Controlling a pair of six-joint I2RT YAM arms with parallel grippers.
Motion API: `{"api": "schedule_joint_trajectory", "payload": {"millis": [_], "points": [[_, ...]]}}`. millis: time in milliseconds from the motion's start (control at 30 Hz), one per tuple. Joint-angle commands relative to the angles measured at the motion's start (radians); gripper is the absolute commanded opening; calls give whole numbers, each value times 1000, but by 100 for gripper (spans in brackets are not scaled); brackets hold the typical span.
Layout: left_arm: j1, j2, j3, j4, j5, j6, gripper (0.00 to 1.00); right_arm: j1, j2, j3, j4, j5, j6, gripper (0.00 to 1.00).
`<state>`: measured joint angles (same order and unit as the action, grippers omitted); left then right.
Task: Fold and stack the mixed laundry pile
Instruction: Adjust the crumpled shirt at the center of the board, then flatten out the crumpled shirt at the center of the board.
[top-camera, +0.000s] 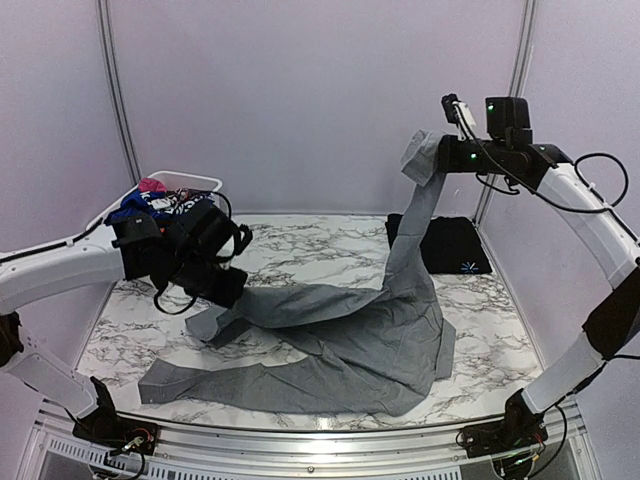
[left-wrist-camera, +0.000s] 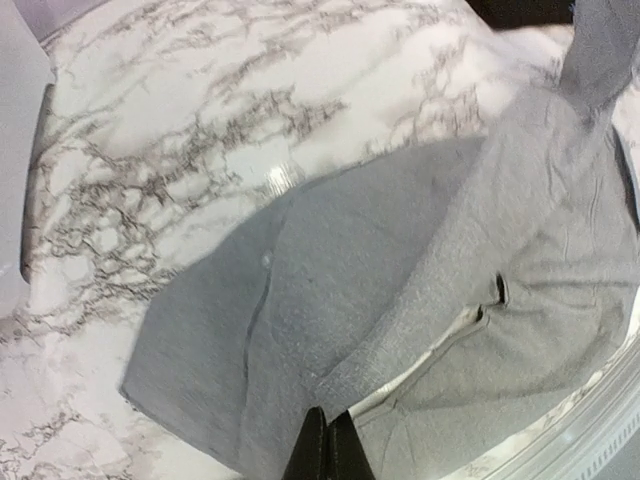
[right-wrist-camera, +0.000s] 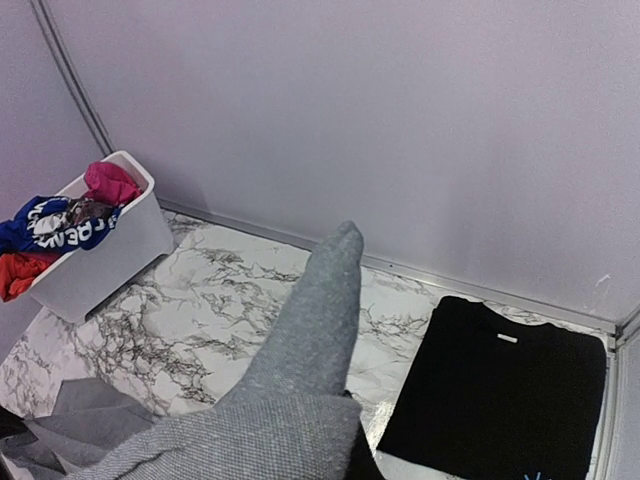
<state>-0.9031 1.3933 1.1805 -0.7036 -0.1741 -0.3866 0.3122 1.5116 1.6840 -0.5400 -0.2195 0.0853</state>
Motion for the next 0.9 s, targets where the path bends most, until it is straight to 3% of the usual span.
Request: {"api": "schedule_joint_trajectory", "payload": {"millis": [0, 100, 167, 200, 300, 433, 600, 867], "points": [[147, 122, 174, -78, -1, 90, 0, -65, 12, 23, 25, -18, 25, 0], [254, 308, 348, -76, -50, 186, 2, -71, 57, 68, 37, -48, 40, 0], [295, 447, 486, -108, -63, 206, 19, -70, 88, 81, 33, -80, 60, 0], [316, 500, 544, -122, -74, 206, 37, -70, 99, 79, 33, -104, 69, 0], [339, 519, 590, -117, -94, 170, 61, -70, 116, 55, 20, -171, 98, 0], [339, 368, 406, -47, -138, 103, 65, -43, 86, -44, 19, -239, 122, 0], [329, 152, 149, 23, -30, 68, 62, 88, 1, -235, 33, -268, 139, 0], [326, 156, -129, 198, 169, -123, 49, 253, 12, -639, 150, -261, 279, 0]]}}
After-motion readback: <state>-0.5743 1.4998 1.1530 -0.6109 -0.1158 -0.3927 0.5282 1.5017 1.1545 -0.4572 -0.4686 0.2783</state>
